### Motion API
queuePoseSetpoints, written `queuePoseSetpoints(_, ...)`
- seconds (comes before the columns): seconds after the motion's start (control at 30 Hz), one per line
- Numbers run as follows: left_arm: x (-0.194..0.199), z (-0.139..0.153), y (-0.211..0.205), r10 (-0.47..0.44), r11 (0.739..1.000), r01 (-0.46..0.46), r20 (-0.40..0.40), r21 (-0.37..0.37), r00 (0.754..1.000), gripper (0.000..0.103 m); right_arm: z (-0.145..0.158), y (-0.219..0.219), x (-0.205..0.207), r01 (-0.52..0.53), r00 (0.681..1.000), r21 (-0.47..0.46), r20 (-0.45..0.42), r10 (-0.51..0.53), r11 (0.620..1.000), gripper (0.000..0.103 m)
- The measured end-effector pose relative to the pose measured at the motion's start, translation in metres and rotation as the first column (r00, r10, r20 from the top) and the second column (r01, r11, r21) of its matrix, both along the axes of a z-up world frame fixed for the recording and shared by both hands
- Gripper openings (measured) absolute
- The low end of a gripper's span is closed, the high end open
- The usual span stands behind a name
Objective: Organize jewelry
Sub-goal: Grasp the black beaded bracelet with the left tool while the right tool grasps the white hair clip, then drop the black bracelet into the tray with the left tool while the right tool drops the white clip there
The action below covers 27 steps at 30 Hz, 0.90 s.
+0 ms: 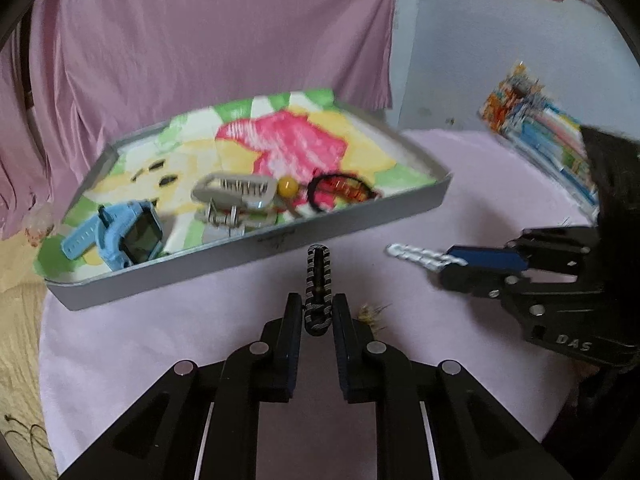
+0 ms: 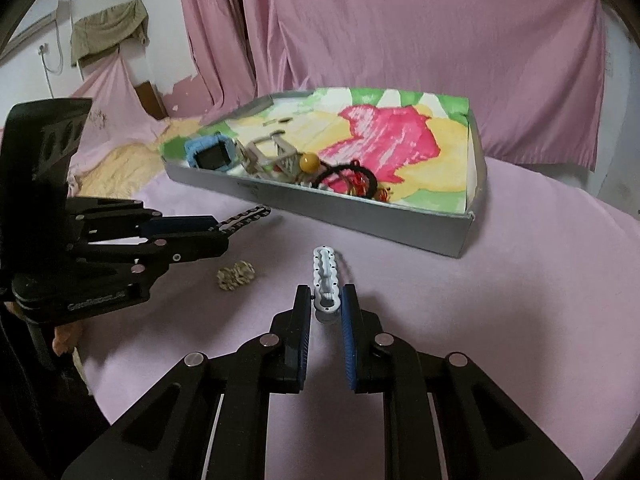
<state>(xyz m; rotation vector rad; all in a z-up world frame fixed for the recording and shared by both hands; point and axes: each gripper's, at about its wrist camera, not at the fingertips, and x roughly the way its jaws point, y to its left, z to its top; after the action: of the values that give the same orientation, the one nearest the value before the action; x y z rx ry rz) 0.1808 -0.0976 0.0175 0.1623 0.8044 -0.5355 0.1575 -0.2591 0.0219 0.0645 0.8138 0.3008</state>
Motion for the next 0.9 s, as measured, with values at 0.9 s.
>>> queuePoseSetpoints(0.9, 0.068, 0.004, 0.042, 0.32, 0.943, -0.316, 0.023, -0.106, 0.947, 0.014, 0.013, 0.017, 0.083, 0.083, 0.993, 0.078, 0.072, -0.089, 0.993, 0.013)
